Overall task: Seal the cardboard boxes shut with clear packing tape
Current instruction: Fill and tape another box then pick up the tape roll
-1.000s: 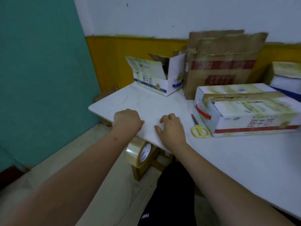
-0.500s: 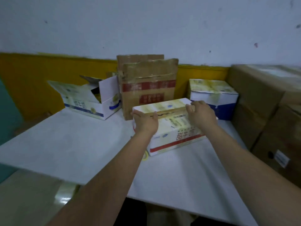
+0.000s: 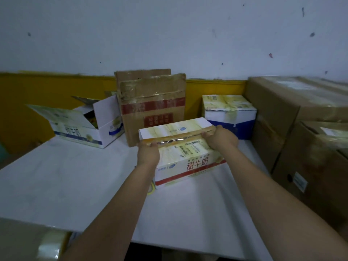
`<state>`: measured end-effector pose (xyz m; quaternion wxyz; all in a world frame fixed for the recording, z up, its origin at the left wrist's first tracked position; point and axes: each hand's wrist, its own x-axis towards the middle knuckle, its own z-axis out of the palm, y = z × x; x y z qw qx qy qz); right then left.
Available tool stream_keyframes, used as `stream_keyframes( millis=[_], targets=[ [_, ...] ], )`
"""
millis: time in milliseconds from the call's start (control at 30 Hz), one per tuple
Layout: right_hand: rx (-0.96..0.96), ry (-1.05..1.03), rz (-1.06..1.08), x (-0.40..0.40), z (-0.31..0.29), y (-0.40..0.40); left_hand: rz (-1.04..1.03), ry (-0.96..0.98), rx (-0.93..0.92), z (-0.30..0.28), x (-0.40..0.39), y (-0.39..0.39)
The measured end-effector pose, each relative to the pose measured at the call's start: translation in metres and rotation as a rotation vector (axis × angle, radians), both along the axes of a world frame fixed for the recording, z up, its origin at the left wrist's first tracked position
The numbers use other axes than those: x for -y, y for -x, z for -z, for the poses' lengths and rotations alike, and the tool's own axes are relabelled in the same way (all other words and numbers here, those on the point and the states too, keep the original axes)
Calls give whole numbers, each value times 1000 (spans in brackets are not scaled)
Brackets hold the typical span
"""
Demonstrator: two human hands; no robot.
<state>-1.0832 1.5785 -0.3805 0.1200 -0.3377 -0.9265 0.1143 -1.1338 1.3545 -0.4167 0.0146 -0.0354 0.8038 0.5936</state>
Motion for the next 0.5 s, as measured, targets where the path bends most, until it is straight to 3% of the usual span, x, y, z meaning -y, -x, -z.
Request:
stream_keyframes(
  millis=[267,500],
  targets=[
    [-387,130,134,0,9,-65,114,-178,-319,-8,13,-58],
    [-584,235,240,-1,9,-104,246,-156,-305,-12,6,-53]
  ],
)
